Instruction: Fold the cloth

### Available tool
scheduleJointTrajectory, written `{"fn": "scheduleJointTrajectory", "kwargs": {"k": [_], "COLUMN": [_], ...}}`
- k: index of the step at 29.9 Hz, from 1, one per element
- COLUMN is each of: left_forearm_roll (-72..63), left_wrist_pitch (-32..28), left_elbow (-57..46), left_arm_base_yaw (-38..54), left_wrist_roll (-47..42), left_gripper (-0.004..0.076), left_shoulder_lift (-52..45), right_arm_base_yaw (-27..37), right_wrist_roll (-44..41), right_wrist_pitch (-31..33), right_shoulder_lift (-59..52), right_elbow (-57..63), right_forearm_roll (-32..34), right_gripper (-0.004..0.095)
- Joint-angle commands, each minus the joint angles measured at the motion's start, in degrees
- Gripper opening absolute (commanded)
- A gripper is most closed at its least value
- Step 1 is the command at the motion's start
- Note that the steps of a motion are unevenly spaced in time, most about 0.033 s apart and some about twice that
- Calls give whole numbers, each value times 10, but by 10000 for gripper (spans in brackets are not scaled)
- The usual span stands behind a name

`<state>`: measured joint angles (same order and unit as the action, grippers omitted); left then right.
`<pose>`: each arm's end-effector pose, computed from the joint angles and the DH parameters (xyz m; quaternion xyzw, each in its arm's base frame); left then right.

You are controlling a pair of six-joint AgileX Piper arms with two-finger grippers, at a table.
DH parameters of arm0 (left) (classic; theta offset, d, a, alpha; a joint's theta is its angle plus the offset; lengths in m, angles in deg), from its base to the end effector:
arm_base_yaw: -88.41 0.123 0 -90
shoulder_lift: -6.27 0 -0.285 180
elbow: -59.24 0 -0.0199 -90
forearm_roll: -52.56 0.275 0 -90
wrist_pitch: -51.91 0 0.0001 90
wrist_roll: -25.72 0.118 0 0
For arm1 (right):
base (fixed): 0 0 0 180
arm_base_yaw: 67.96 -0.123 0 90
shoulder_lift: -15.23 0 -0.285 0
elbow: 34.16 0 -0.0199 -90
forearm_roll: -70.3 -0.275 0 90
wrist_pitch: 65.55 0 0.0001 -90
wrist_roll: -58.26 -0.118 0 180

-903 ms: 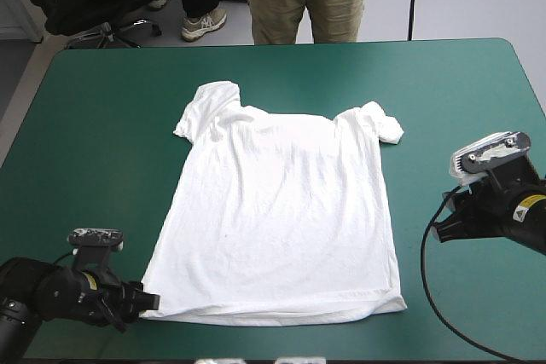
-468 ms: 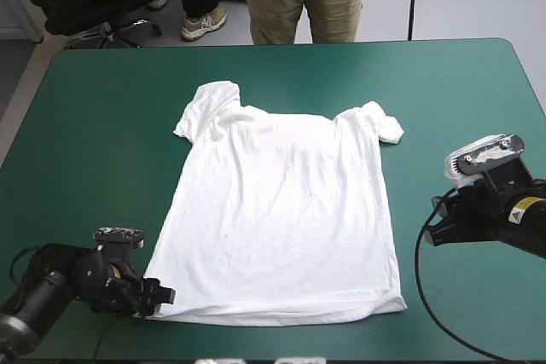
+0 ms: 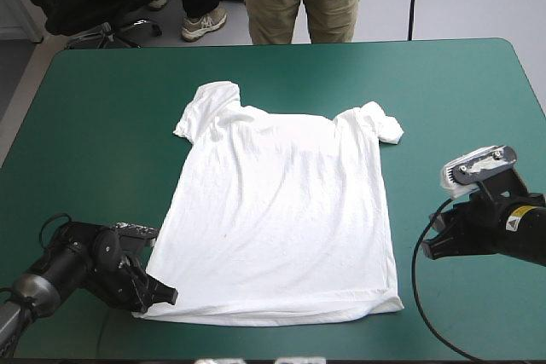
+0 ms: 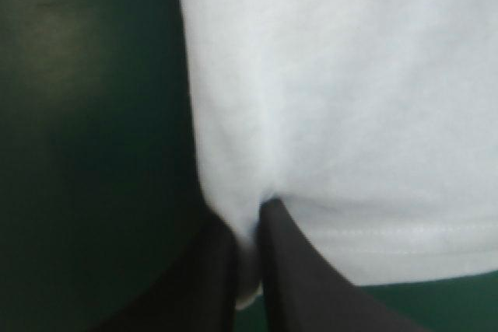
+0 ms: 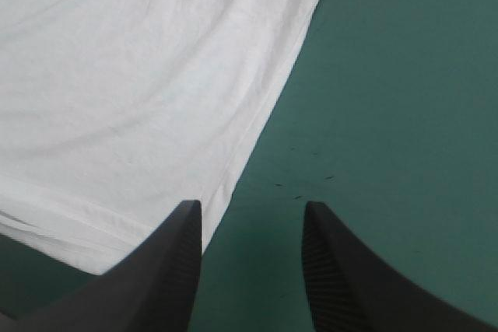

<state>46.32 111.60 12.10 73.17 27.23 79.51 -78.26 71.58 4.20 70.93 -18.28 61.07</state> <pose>0.1565 -0.0541 0.1565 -0.1182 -0.9919 0.0466 0.0062 0.1613 0.0474 0.3734 -0.1912 0.9209 0.0717 0.3320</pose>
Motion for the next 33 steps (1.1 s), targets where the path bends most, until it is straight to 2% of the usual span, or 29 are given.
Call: {"fn": "scheduleJointTrajectory", "kwargs": {"k": [1,4,5,7,10,12,14,16,25,33], "left_forearm_roll": [-43,-43,-43,-43,-50,-54,-54,-54,-54,-54], "left_wrist_pitch": [-31,-32,-32,-32,-40,-46,-50,-55,-87,-112], "left_elbow": [-5,-5,-5,-5,-5,-5,-5,-5,-5,-5], "left_arm_base_yaw": [-2,-2,-2,-2,-2,-2,-2,-2,-2,-2], "left_wrist_roll": [20,19,19,19,19,19,19,19,19,19], "left_gripper": [-15,-18,-18,-18,-18,-18,-18,-18,-18,-18], "left_shoulder_lift": [9,9,9,9,9,9,9,9,9,9], "right_arm_base_yaw": [3,3,3,3,3,3,3,3,3,3], "right_wrist_roll": [15,-6,-17,-17,-17,3,21,26,41,54], "right_wrist_pitch": [-52,-80,-69,-35,-6,-9,-14,-14,-71,-90], "right_shoulder_lift": [-2,7,14,30,56,73,92,114,153,165], "right_elbow": [16,46,53,64,84,101,120,144,236,269], "right_forearm_roll": [-38,-43,-49,-57,-58,-78,-106,-120,-144,-174], "right_gripper": [344,244,224,245,404,584,714,762,557,538]}}
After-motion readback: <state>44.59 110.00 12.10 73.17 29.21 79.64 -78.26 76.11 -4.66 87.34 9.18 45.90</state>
